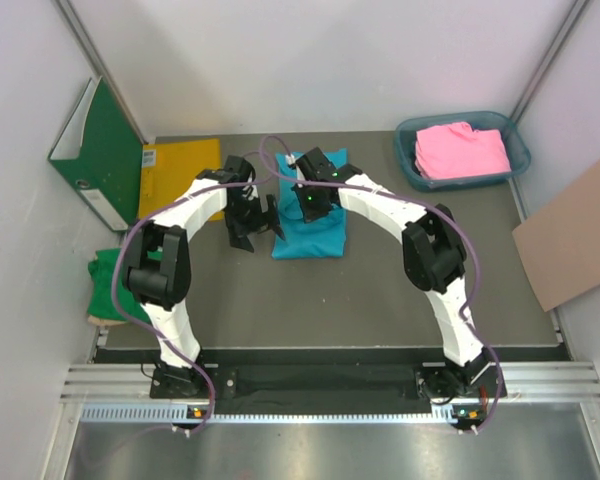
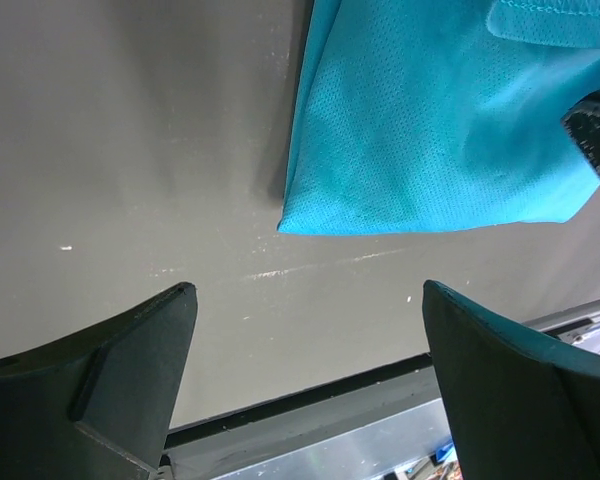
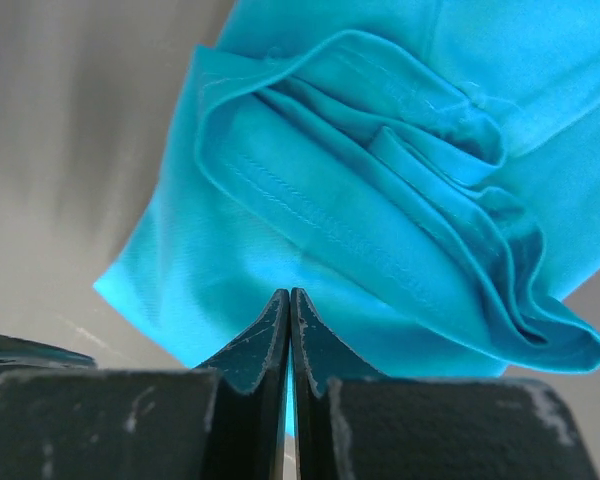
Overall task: Fold and stack the t-shirts
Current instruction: Fold the folded rectangular tshirt in 1/3 of the way
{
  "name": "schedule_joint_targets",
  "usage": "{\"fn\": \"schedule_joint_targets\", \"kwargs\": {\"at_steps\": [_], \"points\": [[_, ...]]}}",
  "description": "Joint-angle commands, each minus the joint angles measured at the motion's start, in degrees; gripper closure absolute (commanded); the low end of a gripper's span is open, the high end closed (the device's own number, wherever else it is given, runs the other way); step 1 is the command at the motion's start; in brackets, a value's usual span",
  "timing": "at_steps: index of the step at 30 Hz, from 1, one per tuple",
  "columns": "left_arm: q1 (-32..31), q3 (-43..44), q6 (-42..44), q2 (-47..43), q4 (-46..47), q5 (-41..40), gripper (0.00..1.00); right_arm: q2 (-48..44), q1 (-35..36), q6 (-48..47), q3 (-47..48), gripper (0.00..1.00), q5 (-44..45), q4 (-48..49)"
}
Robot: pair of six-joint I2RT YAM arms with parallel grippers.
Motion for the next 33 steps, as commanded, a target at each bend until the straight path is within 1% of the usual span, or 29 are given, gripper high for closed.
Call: {"fn": "schedule_joint_targets", "kwargs": {"at_steps": [1, 8, 16, 22, 26, 29, 31, 33], "points": [[0.17, 0.91, 1.53, 1.37, -0.65, -0.68, 0.01, 1.18, -1.1, -1.4, 2.92, 1.0, 1.2, -1.63], [0.17, 3.37, 2.4, 3.56, -1.88, -1.04, 0.01, 4.35, -2.77, -1.31, 5.47, 1.0, 1.29, -1.89], [0.17, 3.11, 3.02, 4.97, -2.49, -0.95, 0.01, 6.81, -5.05, 0.89, 9.6, 1.0, 2.7, -0.13], [0.17, 2.93, 3.64, 6.29, -2.93, -1.39, 0.01, 7.24, -6.2, 3.26, 10.74, 1.0, 2.96, 3.03], [0.17, 2.93, 3.46, 6.64, -2.94, -1.39, 0.01, 12.42, -6.72, 4.05, 14.25, 1.0, 2.96, 2.33], [0.17, 3.11, 3.29, 6.21, -3.02, -1.39, 0.01, 14.27, -7.07, 5.19, 14.17, 1.0, 2.96, 3.03], [0.17, 3.02, 3.37, 5.77, -3.02, -1.47, 0.01, 14.37, -7.08, 5.55, 13.91, 1.0, 4.8, 3.91], [0.17, 2.76, 3.72, 5.32, -3.11, -1.74, 0.01, 12.36, -7.08, 5.81, 11.46, 0.99, 4.89, 6.44]]}}
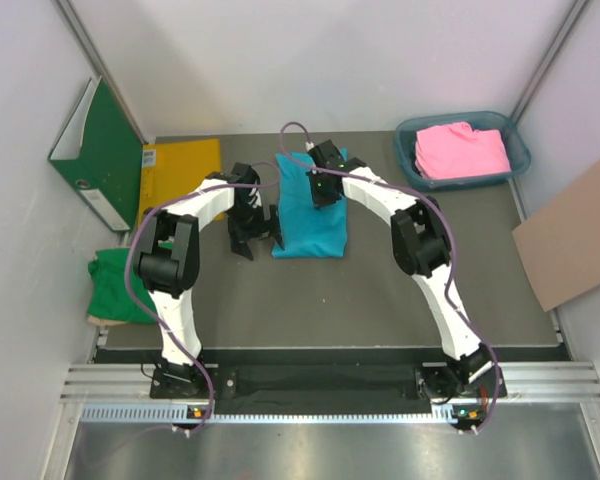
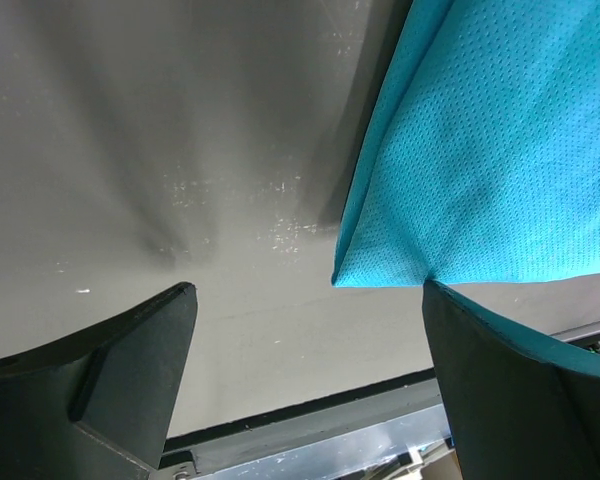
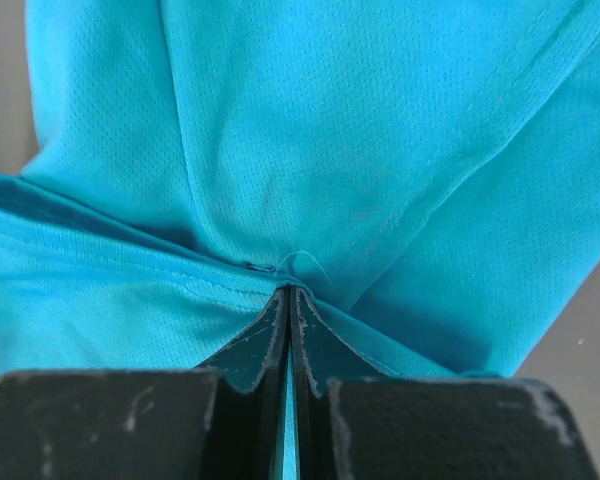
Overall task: Fold and stack the t-shirts
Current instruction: Fold the folded rectangular tshirt in 1/3 of the way, then grab one side of the 2/3 rectangular tshirt with both arms
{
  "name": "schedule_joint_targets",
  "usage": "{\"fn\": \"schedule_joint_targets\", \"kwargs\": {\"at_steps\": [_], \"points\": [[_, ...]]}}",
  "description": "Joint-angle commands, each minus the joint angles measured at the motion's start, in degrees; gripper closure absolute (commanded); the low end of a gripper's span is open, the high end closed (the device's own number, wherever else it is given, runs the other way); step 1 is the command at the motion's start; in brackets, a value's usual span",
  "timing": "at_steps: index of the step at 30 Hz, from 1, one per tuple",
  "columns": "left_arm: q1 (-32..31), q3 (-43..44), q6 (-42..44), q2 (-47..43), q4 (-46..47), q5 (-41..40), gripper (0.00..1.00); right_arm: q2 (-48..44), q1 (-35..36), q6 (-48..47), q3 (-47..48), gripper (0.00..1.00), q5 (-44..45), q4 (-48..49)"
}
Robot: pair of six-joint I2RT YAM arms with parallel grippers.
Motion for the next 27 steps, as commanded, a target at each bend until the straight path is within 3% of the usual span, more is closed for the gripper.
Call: {"fn": "schedule_joint_targets", "kwargs": {"at_steps": [1, 3, 6, 7, 9, 10, 12, 17, 25, 27], "points": [[0.2, 1.2, 1.21, -1.91, -1.58, -0.82, 0.01, -2.58, -0.28, 1.44, -1.73, 0.98, 1.99, 4.77], [0.28, 0.68, 1.47, -2.61, -1.15, -1.26, 0.01, -7.4, -0.19, 1.61, -5.68, 0.94, 3.3, 6.97], [0.2, -0.99, 1.48, -4.19, 0.43, -1.35, 0.01, -15.92, -0.45, 2.05, -12.0, 0.78, 5.06, 8.29], [0.2, -1.69, 1.13, -4.72, 2.18, -0.91, 0.01, -18.3, -0.63, 2.14, -14.02, 0.57, 5.15, 8.73], [0.2, -4.15, 0.25, -6.3, 4.65, -0.3, 0.01, -25.59, -1.5, 3.28, -20.96, 0.41, 4.2, 10.22], [0.2, -5.29, -0.89, -6.92, 7.97, 0.4, 0.01, -30.49, -1.86, 4.5, -23.68, 0.26, 3.49, 11.1], [0.2, -8.98, -2.38, -8.32, 11.41, 1.2, 0.01, -34.65, -3.26, 5.91, -31.16, 0.16, 0.86, 12.69], [0.2, -13.91, -6.87, -7.54, 19.94, 5.23, 0.05, -41.26, -5.37, 10.48, -42.68, 0.13, -5.03, 12.61], [0.11, -14.7, -11.53, -3.85, 25.57, 5.68, 0.18, -35.91, -6.52, 18.39, -51.47, 0.21, -18.74, 13.65], [0.02, -14.88, -12.41, -3.41, 26.8, 6.12, 0.27, -34.76, -6.52, 19.89, -52.1, 0.25, -21.99, 15.41]]}}
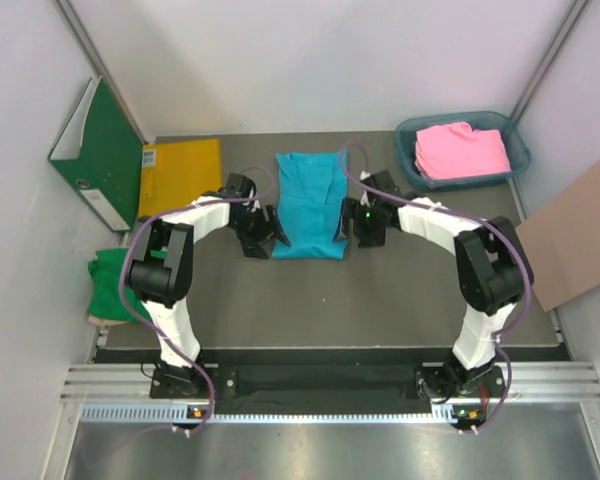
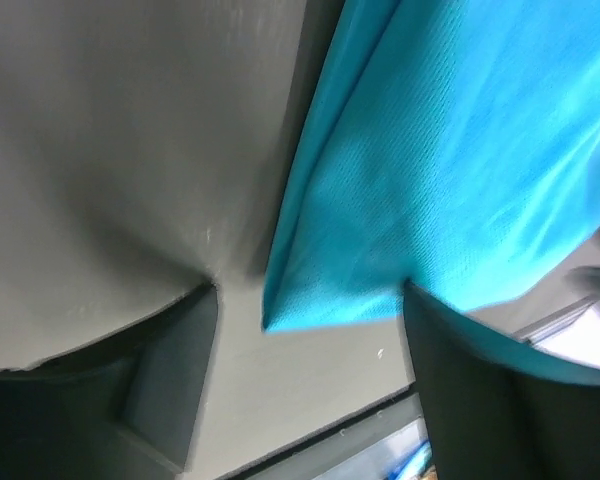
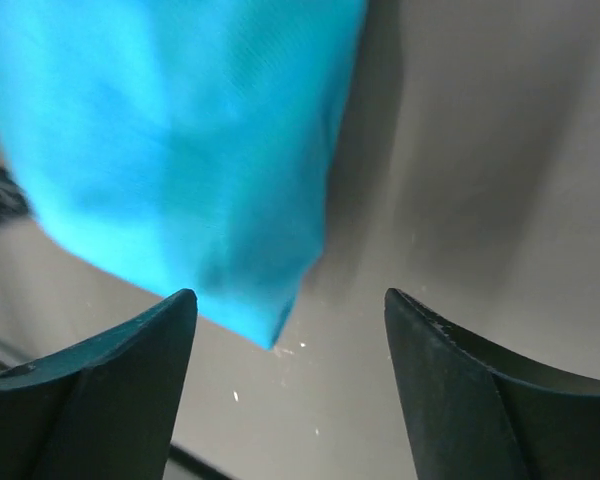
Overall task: Fold and stack the t-shirts
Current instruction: Grab one side of the 2/3 rectangular tshirt with both arms
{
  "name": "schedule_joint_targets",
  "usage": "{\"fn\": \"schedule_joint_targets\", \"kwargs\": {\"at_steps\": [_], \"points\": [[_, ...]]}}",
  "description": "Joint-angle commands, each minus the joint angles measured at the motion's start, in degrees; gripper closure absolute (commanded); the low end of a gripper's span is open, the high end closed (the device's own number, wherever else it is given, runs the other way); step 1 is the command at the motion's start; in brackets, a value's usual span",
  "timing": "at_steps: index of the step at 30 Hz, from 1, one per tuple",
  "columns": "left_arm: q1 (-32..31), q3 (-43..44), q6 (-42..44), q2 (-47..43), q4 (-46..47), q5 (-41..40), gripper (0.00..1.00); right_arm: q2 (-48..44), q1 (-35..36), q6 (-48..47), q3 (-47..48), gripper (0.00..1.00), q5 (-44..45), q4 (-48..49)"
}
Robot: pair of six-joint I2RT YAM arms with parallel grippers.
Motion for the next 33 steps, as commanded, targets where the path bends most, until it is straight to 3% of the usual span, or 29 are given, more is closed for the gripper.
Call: {"fn": "schedule_joint_targets", "kwargs": {"at_steps": [1, 5, 6, 9, 11, 12, 14, 15, 16, 18, 27, 33], "points": [[-0.11, -1.26, -2.75, 2.63, 6.85, -0.35, 0.31, 3.18, -0.4, 6.34, -1.3, 0.26, -10.11, 2.72], [-0.64, -1.35, -3.63, 3.16, 7.12, -0.44, 0.61, 5.47, -0.49, 6.53, 0.97, 0.28, -12.66, 0.1], [-0.64, -1.35, -3.98, 3.07, 7.03, -0.52, 0.76, 6.09, -0.49, 6.53, 1.59, 0.29, -13.02, -0.7], [-0.81, -1.35, -4.6, 2.89, 6.94, -0.79, 1.0, 7.06, -0.57, 6.61, 3.0, 0.34, -14.33, -1.77], [-0.9, -1.53, -4.86, 2.45, 6.77, -1.22, 1.0, 7.06, -0.49, 7.4, 2.74, 0.43, -15.3, -0.37], [-0.99, -1.61, -5.04, 2.28, 6.76, -1.31, 1.0, 7.23, -0.49, 7.49, 2.82, 0.59, -16.44, -0.18], [-0.99, -1.7, -5.3, 1.93, 6.33, -1.58, 1.0, 7.76, -0.49, 7.58, 3.26, 0.77, -17.76, -0.88], [-1.08, -1.79, -5.56, 1.66, 6.33, -1.67, 1.0, 7.94, -0.49, 6.88, 3.53, 0.91, -17.59, -1.58], [-1.08, -1.96, -5.74, 1.23, 6.06, -1.75, 1.0, 7.68, -0.49, 6.62, 3.79, 0.95, -17.5, -2.37], [-1.08, -2.31, -5.92, 0.61, 5.1, -2.28, 1.0, 6.8, -0.66, 5.83, 3.44, 1.0, -16.54, -3.95], [-1.52, -8.54, -3.28, -5.01, -2.45, -1.58, 1.0, 1.53, -2.07, 0.03, -3.14, 1.0, -16.54, -8.44], [-5.55, -13.82, -1.87, -11.94, -7.99, -0.88, 1.0, -2.24, -0.75, -2.61, -7.36, 1.0, -17.59, -10.46]]}}
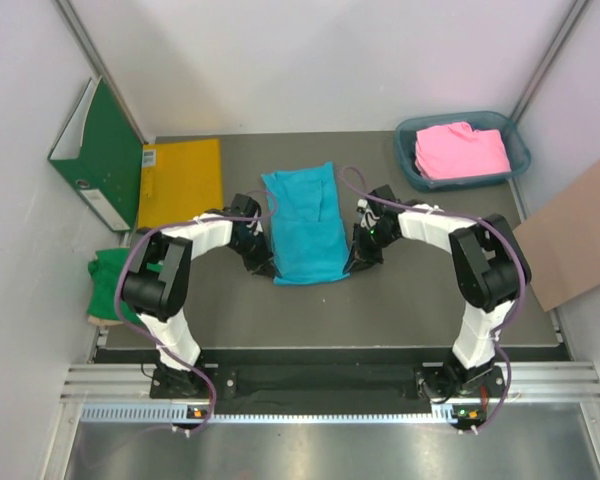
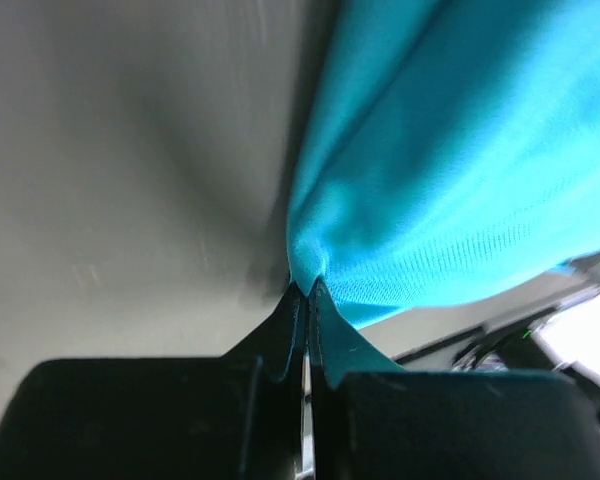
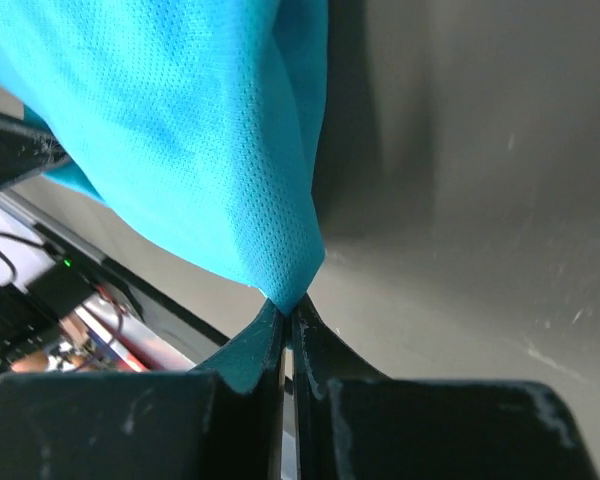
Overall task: Fold and stack the t-shirts
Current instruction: Grab one side of the 2/3 rectangular tshirt with both arms, then fold the long partially folded tshirt into a neat square
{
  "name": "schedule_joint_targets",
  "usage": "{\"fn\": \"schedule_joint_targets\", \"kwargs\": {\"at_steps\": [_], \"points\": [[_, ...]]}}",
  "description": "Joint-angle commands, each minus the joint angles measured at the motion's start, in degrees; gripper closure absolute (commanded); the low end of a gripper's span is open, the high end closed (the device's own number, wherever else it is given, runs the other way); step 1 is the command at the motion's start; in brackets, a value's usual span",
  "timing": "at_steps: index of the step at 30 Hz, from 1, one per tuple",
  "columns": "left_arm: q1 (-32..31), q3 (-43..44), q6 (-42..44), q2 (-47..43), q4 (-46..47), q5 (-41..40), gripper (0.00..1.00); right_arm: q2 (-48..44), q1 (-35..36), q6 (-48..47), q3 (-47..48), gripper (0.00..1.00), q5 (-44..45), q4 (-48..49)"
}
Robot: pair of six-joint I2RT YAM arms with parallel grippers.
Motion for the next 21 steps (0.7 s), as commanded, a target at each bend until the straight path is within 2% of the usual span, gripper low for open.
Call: {"fn": "schedule_joint_targets", "kwargs": {"at_steps": [1, 5, 8, 11, 14, 21], "points": [[-3.7, -3.88, 2.24, -7.45, -9.5, -0.66, 1.0, -6.12, 0.93, -3.75, -2.82, 1.0, -0.35, -3.55], [-5.64, -4.94, 1.88, -12.99, -14.25, -0.57, 1.0, -11.48, 3.65, -3.67, -5.11, 1.0, -1.66, -5.31], [-5.56, -1.79, 2.5, -16.34, -19.25, -2.75, 1.0, -15.87, 3.84, -2.7, -4.68, 1.0, -2.71, -6.63], [-5.47, 4.71, 3.02, -17.31, -21.99, -4.52, 1.0, -17.03, 3.92, -3.4, 0.41, 1.0, -2.81, -9.62], [-4.94, 11.83, 3.46, -15.82, -22.79, -5.31, 1.0, -14.05, 3.75, -6.03, 8.49, 1.0, -2.02, -12.87], [-1.69, 26.76, 4.69, -6.25, -21.3, -5.75, 1.0, -0.18, 1.64, -12.96, 28.86, 0.99, 0.35, -15.16]]}}
